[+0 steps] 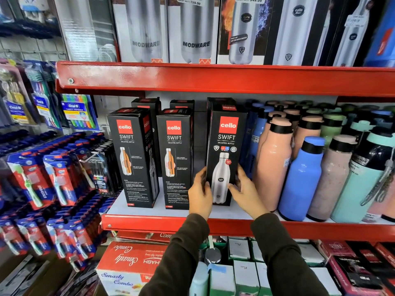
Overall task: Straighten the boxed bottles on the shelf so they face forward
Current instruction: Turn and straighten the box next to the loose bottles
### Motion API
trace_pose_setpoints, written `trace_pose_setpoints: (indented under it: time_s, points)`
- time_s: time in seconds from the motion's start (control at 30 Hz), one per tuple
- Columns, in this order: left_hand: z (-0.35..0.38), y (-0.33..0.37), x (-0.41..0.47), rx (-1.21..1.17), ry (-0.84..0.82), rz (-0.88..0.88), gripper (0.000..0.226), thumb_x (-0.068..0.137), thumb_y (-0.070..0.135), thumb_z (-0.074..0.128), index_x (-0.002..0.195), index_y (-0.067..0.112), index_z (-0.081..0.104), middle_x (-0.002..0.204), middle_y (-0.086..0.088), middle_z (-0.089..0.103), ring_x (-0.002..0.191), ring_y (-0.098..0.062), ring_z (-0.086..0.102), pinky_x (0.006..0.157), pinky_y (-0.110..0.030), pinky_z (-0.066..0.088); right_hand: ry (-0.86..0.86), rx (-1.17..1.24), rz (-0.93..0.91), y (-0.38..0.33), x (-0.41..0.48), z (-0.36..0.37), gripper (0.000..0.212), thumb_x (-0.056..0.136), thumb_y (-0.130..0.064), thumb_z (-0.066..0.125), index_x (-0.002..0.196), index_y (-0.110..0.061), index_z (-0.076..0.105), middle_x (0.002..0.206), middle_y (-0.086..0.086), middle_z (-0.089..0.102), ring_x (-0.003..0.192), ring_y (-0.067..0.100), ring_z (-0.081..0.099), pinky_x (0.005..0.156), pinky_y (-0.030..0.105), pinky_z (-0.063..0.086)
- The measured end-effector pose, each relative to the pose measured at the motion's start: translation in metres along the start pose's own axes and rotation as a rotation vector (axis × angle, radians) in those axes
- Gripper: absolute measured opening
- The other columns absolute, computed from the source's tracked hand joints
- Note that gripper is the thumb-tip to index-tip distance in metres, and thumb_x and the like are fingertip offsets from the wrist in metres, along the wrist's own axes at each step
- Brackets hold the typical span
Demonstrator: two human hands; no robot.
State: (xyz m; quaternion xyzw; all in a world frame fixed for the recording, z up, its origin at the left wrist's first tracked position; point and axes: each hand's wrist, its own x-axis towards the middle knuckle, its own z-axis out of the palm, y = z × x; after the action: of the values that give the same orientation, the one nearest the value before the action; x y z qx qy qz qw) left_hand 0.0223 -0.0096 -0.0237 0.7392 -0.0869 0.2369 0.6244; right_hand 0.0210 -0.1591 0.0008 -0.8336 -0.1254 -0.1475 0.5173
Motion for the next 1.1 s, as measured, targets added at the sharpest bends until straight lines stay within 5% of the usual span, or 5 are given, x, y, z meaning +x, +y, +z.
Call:
trace_pose_setpoints:
  time_s: [0.23, 0.6, 0.8, 0.93, 1.1]
  points:
    - [0.006, -0.003, 0.001, 0.053, 0.02, -0.064, 0.053, 0.095, -0.006, 0.042, 0.141, 0.02, 0.045, 0.125, 0.002, 0.063, 0.113, 0.0, 0.054, 0.095, -0.01, 0.039, 0.031, -0.069, 0.006, 0.007, 0.002, 0.01, 0.08, 0.094, 0.003, 0.053, 0.155, -0.03, 0.015, 0.151, -0.001, 0.043, 0.137, 0.012, 0.04, 0.117, 0.04, 0.035]
    - [0.005, -0.002, 0.0, 0.064, 0.011, -0.089, 0.051, 0.097, -0.003, 0.042, 0.143, 0.02, 0.043, 0.131, -0.002, 0.062, 0.116, -0.006, 0.054, 0.101, -0.021, 0.041, 0.134, -0.085, 0.012, 0.012, 0.002, 0.017, 0.071, 0.094, 0.001, 0.055, 0.153, -0.024, 0.026, 0.135, -0.003, 0.053, 0.122, 0.004, 0.044, 0.105, 0.025, 0.037]
    - [0.002, 0.006, -0.013, 0.082, -0.022, -0.038, 0.054, 0.099, 0.004, 0.045, 0.151, 0.011, 0.03, 0.154, -0.008, 0.039, 0.144, -0.019, 0.036, 0.119, -0.027, 0.027, 0.367, -0.018, -0.014, 0.013, -0.007, 0.024, 0.044, 0.084, 0.002, 0.068, 0.121, -0.015, 0.055, 0.114, -0.001, 0.063, 0.105, 0.018, 0.063, 0.092, 0.034, 0.054]
    - [-0.007, 0.018, -0.02, 0.101, 0.021, 0.051, 0.054, 0.1, 0.013, 0.049, 0.151, 0.014, 0.031, 0.151, -0.006, 0.036, 0.134, -0.001, 0.033, 0.11, -0.004, 0.02, 0.489, 0.014, -0.04, 0.009, -0.017, 0.025, 0.036, 0.083, 0.003, 0.069, 0.102, -0.025, 0.055, 0.093, -0.006, 0.059, 0.086, 0.017, 0.064, 0.071, 0.022, 0.053]
    - [-0.029, 0.029, -0.029, 0.036, 0.09, 0.203, 0.042, 0.1, 0.013, 0.049, 0.141, 0.021, 0.046, 0.135, 0.002, 0.048, 0.128, -0.005, 0.048, 0.107, -0.029, 0.045, 0.544, 0.067, -0.13, -0.008, -0.029, 0.036, 0.027, 0.085, -0.003, 0.071, 0.098, -0.023, 0.058, 0.088, -0.004, 0.062, 0.075, 0.008, 0.059, 0.065, 0.016, 0.049]
